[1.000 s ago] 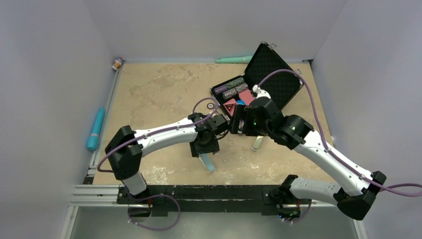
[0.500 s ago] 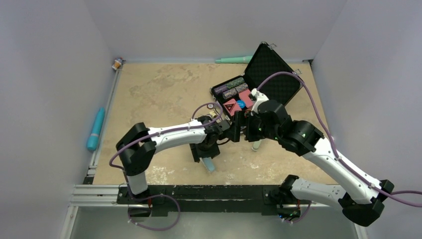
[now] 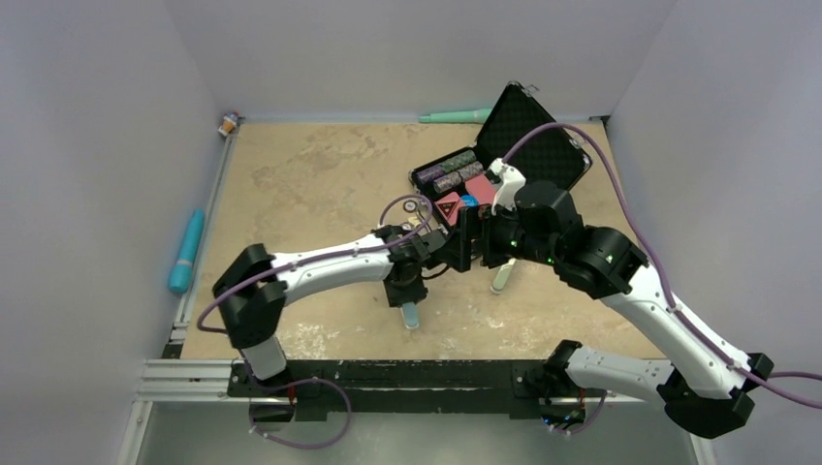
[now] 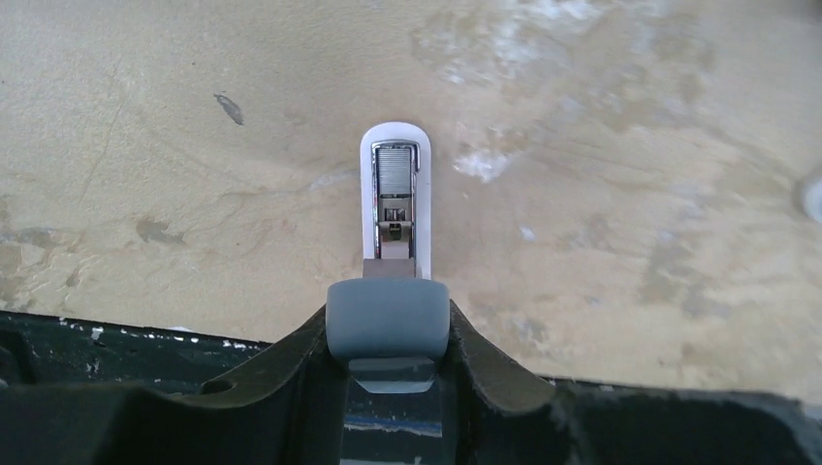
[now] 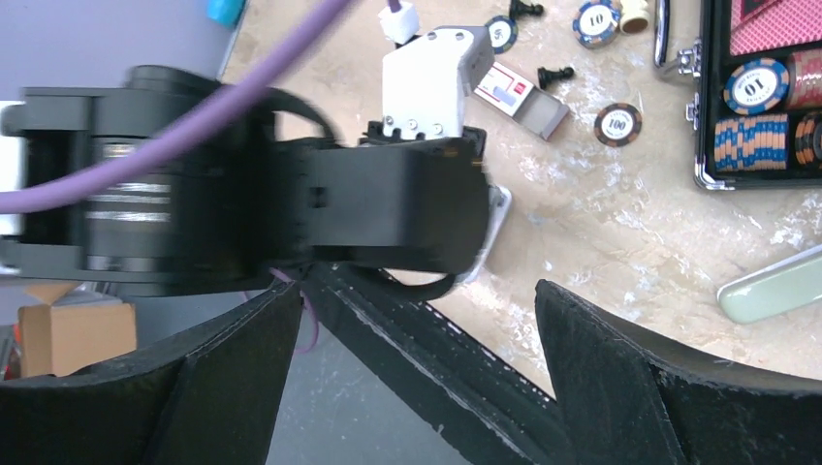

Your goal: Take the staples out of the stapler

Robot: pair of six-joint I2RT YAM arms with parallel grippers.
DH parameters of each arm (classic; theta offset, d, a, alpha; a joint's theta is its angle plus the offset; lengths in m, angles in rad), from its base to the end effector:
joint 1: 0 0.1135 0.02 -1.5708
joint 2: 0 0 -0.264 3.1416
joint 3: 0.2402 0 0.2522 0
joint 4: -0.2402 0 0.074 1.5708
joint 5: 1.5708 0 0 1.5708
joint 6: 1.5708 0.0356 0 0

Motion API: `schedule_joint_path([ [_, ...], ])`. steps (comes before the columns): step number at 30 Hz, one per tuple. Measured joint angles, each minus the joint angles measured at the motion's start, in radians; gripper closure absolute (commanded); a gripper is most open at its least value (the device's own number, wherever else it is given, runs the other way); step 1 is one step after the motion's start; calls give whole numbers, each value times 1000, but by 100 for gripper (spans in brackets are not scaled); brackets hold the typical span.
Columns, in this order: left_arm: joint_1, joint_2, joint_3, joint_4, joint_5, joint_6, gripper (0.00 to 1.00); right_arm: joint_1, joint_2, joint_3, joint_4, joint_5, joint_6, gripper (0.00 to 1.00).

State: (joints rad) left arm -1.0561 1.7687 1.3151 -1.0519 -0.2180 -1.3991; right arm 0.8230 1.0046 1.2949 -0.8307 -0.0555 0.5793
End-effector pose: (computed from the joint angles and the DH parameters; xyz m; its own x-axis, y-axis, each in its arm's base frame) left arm 0.1669 -0.2795 0.2104 -0.9144 -0.3372 -0.2238 -0.3400 0.9400 -0.0274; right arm 0.1277 0.1405 0.4075 -0.7112 0.0370 -0.7020 -0.4482 0.7455 0.4933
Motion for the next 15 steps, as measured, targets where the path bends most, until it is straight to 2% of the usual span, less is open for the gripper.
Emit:
schedule_joint_path([
  [3, 0, -159, -64, 72, 2, 68, 100, -8, 17, 48, -14, -24, -7, 5],
  [6, 16, -397, -192, 173, 24, 129, 100, -21, 30, 87, -10, -49, -16, 4],
  [10, 88, -684, -350, 263, 72, 213, 100, -55, 38, 95, 16, -76, -20, 4],
  [15, 180, -807, -431, 297, 204, 350, 100, -114, 30, 60, 130, -143, 5, 3],
])
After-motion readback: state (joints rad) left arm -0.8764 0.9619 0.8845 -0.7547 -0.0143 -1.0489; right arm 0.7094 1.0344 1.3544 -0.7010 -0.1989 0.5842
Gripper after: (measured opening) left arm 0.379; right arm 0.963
